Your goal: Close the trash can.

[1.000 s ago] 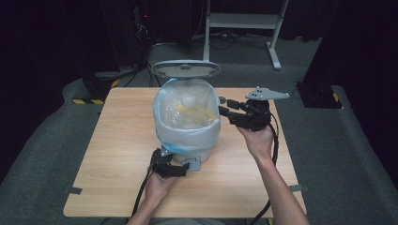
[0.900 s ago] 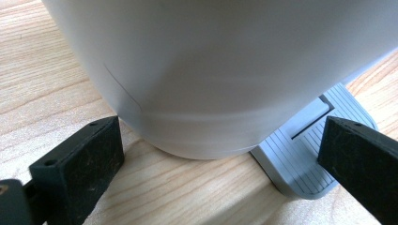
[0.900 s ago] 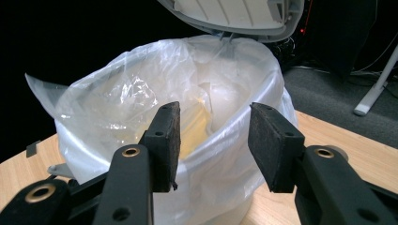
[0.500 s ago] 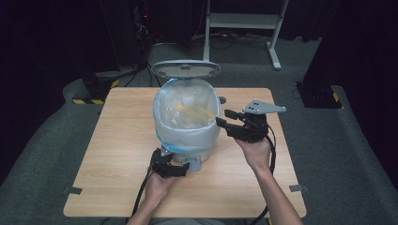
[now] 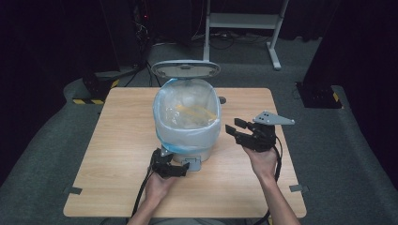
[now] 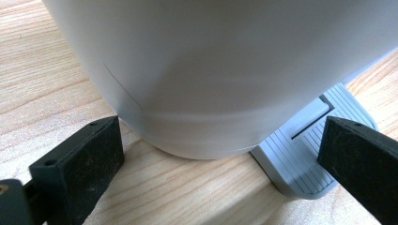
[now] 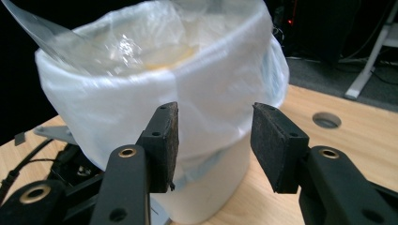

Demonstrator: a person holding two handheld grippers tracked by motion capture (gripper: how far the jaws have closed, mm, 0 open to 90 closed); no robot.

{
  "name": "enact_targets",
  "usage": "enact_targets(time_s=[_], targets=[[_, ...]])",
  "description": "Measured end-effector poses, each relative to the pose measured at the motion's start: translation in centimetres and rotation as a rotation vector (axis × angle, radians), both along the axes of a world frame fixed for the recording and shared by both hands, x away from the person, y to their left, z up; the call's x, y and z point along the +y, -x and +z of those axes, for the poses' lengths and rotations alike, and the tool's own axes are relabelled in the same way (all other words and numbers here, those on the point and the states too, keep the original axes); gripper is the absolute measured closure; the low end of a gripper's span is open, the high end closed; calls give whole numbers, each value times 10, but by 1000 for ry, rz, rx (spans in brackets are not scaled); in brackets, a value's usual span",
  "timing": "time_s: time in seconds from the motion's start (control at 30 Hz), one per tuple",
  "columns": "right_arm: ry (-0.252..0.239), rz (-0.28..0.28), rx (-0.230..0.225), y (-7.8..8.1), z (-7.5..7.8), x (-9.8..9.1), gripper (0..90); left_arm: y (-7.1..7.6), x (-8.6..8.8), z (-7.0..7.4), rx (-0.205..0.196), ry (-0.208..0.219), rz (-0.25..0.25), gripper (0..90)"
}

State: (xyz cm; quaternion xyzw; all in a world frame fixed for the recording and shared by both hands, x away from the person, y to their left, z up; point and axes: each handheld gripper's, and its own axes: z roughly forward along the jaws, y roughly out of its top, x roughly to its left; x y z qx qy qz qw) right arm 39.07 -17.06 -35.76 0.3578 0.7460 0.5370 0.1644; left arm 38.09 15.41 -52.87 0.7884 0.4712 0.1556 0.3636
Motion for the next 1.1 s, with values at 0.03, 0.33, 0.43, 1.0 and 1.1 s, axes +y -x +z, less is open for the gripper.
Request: enact_targets(time_s=[0.03, 0.33, 0.43, 1.0, 1.1], targets=[[-2, -7, 3, 1, -3, -2, 522, 0, 0, 0, 0, 0, 0, 6], [-21, -63, 34, 7, -30, -19, 522, 0, 0, 0, 0, 0, 0, 6], [-27, -71, 38, 8, -35, -22, 522, 0, 0, 0, 0, 0, 0, 6], [-24, -112, 61, 13, -59, -29, 521, 0, 0, 0, 0, -1, 0, 6], [-17, -117, 65, 14, -64, -30, 522, 0, 0, 0, 0, -1, -1, 6]])
